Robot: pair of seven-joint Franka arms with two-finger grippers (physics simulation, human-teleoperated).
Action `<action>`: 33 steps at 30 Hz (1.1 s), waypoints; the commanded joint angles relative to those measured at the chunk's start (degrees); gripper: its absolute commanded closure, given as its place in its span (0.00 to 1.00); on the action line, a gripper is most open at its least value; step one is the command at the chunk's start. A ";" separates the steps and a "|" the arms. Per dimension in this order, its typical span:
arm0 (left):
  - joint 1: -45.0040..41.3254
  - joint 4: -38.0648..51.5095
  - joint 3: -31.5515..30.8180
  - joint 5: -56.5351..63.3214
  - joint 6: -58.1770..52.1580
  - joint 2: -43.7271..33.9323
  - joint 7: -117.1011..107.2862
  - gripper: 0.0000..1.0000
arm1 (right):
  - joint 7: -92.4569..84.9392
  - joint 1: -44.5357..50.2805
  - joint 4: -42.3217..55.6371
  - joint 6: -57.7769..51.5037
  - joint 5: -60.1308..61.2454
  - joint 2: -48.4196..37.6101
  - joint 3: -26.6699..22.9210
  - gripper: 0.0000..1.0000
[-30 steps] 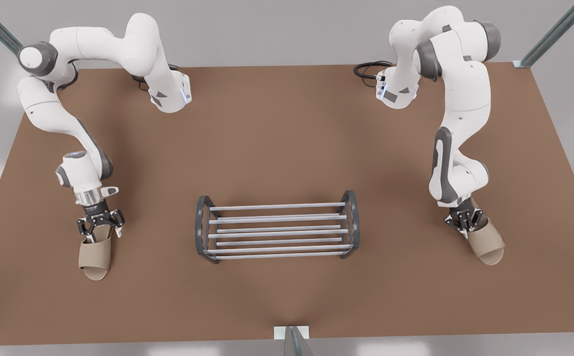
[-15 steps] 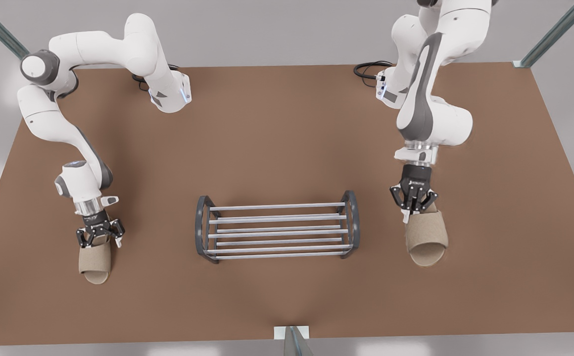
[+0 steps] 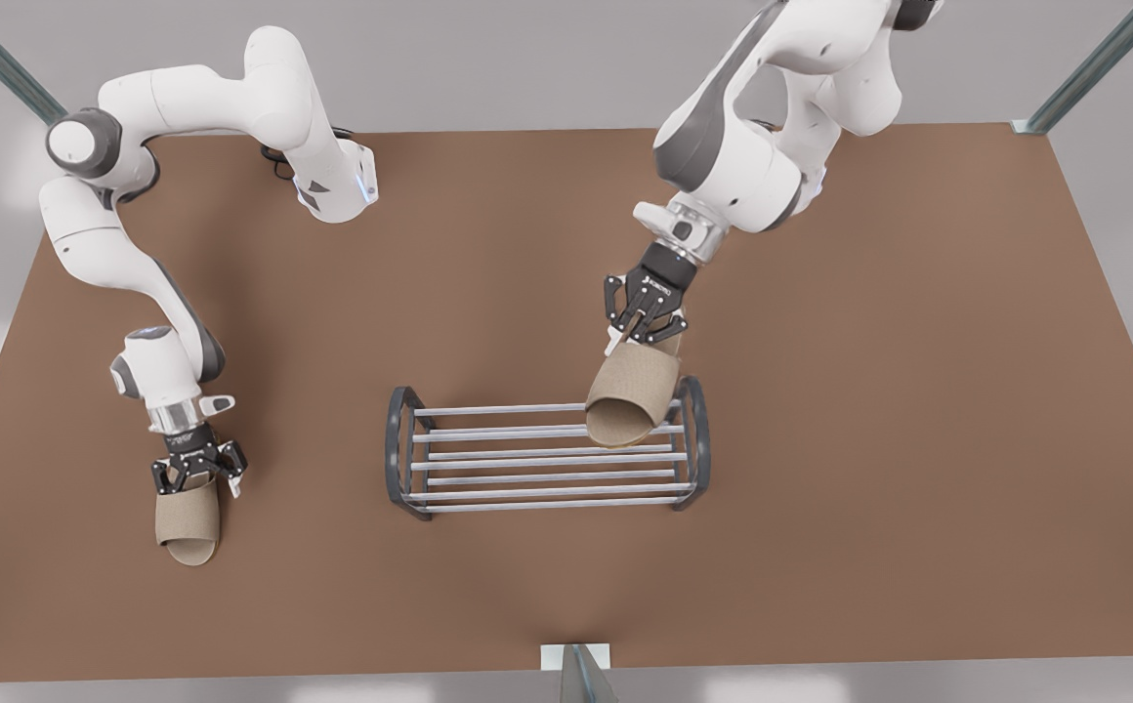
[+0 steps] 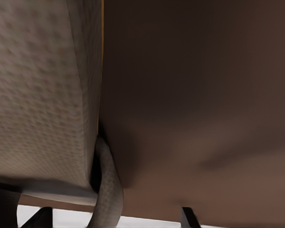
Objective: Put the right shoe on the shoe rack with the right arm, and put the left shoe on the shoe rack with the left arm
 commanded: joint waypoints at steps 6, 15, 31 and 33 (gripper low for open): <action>0.37 4.00 -0.15 -4.26 -0.26 9.01 -39.84 0.79 | -0.95 0.48 0.47 0.71 1.01 -0.03 0.04 0.00; 2.65 7.78 0.21 -5.14 -1.14 17.54 -39.84 0.79 | -0.95 0.30 0.47 0.89 1.27 0.23 0.13 0.15; 4.06 9.28 0.21 -6.46 -1.05 23.07 -39.48 0.79 | -1.13 0.39 0.47 1.51 1.27 0.14 0.30 0.46; 4.15 9.28 0.21 -6.20 -1.05 23.07 -39.22 0.33 | -1.13 0.39 0.47 1.51 1.18 0.14 0.39 0.49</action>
